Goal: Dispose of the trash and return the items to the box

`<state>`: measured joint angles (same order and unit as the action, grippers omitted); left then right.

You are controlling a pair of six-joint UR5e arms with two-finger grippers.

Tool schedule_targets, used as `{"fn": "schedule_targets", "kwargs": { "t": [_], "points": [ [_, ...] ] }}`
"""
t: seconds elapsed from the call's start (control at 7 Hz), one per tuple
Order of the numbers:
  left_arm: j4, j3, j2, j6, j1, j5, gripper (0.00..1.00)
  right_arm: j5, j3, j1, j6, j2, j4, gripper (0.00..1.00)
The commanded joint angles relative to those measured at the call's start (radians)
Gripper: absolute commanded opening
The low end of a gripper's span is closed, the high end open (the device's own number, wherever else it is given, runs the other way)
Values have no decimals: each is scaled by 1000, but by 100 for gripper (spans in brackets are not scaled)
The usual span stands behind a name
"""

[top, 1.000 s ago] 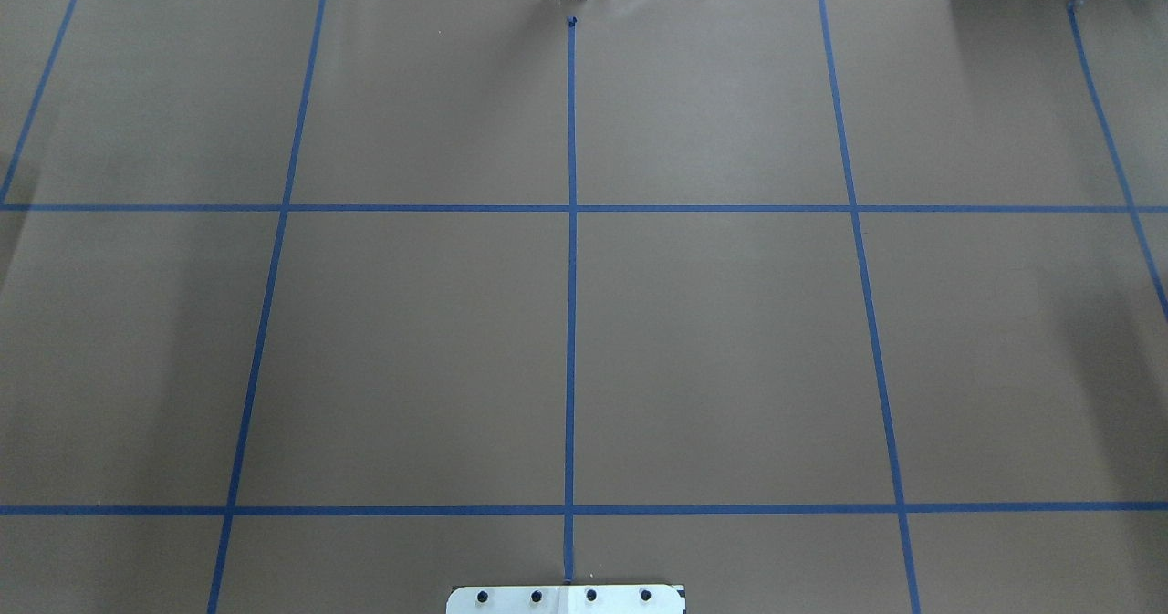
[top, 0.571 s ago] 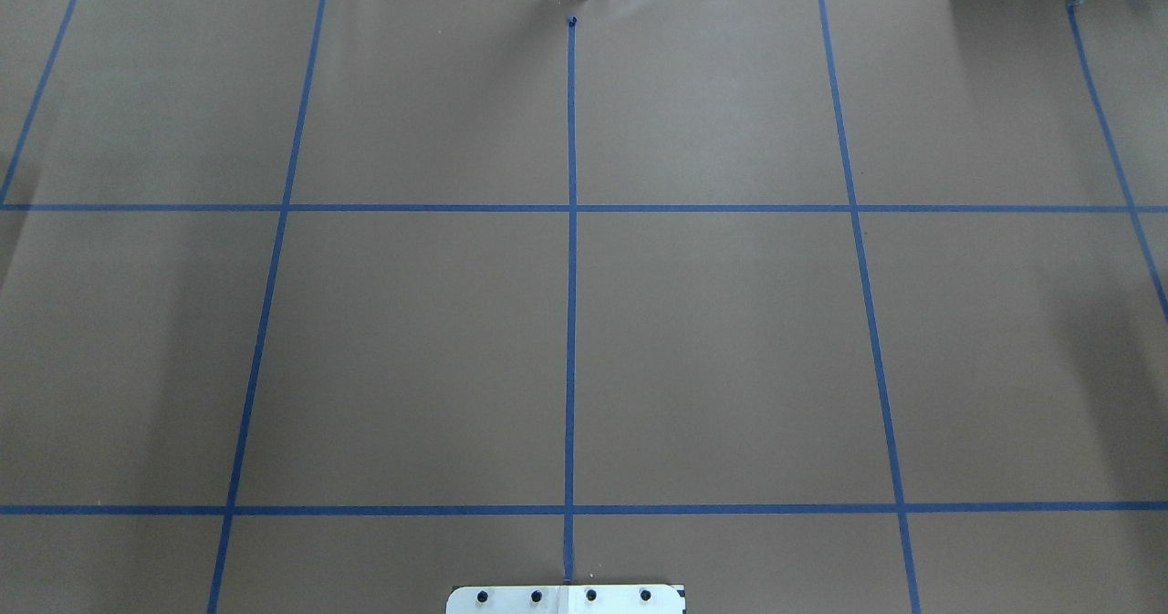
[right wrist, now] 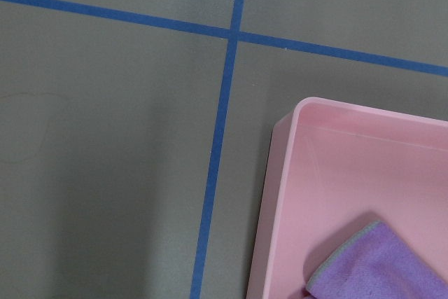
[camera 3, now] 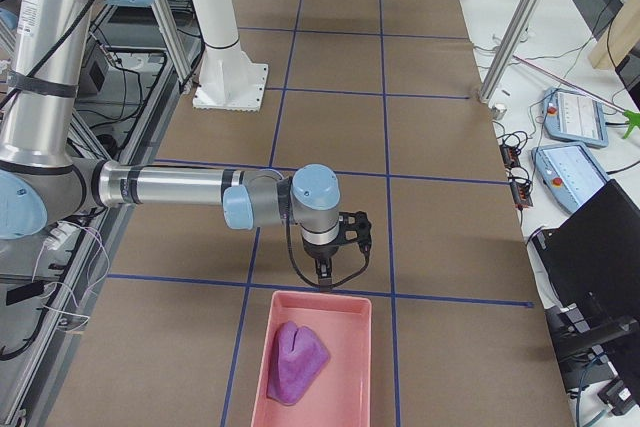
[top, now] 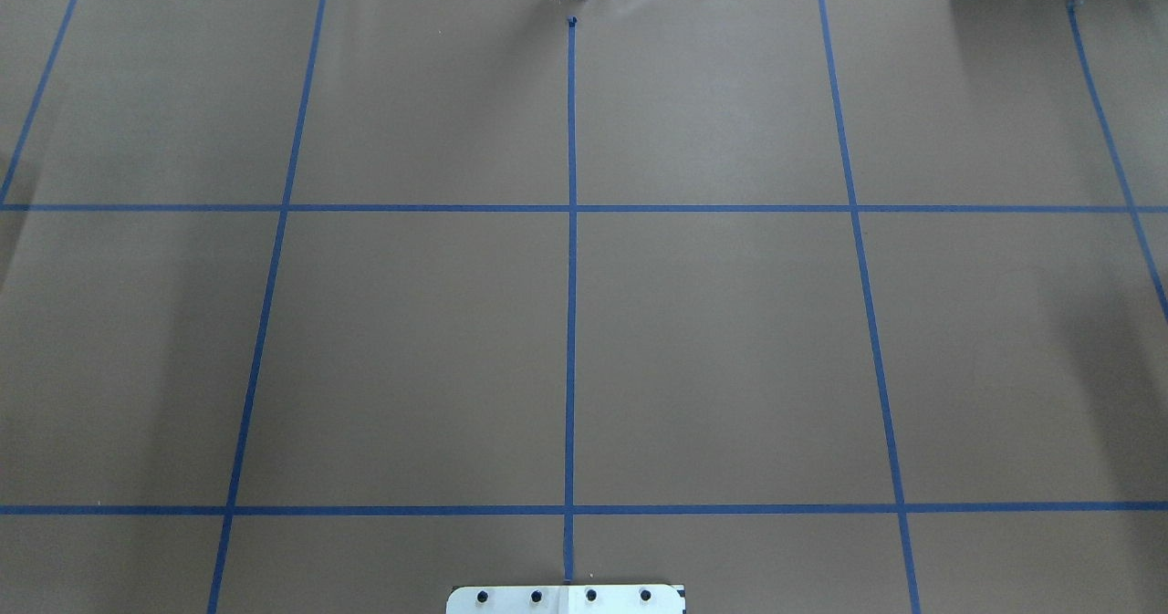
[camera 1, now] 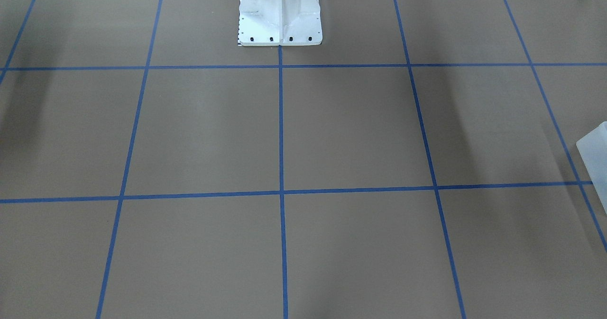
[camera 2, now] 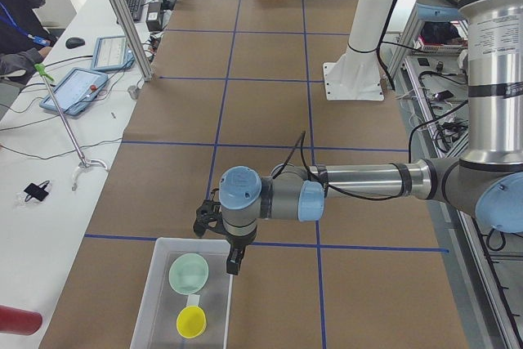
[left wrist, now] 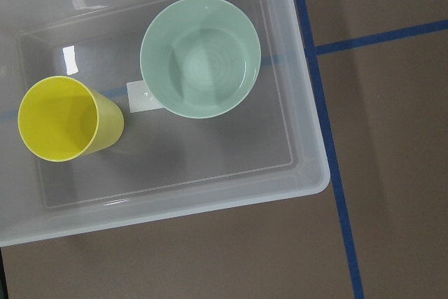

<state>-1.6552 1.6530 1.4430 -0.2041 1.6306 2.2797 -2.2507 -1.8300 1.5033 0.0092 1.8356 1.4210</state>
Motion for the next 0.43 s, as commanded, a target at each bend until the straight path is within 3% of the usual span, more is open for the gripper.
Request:
{"fn": "schedule_targets", "kwargs": {
  "t": [0.0,0.29],
  "points": [
    [0,-2,-1,2,0,0,98,-1,0,0,0,1,-1,100],
    [0,-4,-3,2,0,0,98,-1,-2,0,0,-1,-4,100]
  ]
}}
